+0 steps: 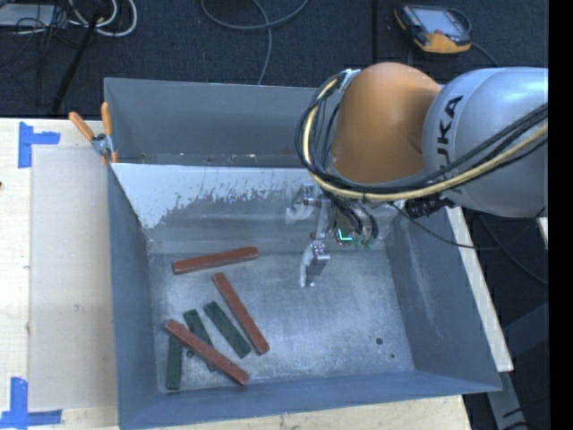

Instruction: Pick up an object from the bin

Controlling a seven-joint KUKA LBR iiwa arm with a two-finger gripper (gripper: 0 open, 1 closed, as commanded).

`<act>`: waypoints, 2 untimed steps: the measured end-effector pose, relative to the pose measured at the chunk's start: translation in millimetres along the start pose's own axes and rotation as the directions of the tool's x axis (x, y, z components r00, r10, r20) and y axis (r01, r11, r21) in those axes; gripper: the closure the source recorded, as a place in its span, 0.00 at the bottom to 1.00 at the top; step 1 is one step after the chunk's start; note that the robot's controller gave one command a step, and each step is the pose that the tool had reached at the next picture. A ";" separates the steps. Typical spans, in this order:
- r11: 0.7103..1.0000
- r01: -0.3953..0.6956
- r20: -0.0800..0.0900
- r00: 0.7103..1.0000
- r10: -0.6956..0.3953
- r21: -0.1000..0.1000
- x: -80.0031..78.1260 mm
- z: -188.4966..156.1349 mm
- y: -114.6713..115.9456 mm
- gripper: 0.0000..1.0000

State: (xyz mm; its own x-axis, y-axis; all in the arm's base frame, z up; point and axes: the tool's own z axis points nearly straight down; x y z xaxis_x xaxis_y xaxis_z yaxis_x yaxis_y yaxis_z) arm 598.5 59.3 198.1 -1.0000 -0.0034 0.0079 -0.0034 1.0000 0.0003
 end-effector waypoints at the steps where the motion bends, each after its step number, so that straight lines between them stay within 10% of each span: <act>1: 1.000 -0.001 0.007 1.000 0.001 0.000 -1.6 -4.0 -0.2 0.00; 2: 0.997 0.081 0.012 0.997 -0.081 0.001 -11.9 46.3 20.2 0.00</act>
Offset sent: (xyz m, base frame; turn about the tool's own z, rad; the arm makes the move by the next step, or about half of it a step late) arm 0.0207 0.0467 -0.1144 -0.1903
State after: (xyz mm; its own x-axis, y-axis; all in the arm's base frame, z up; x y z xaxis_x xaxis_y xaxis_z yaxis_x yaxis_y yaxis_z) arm 609.9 79.6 151.7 -0.9964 -0.0848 -0.0040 -0.0848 0.9964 -0.0001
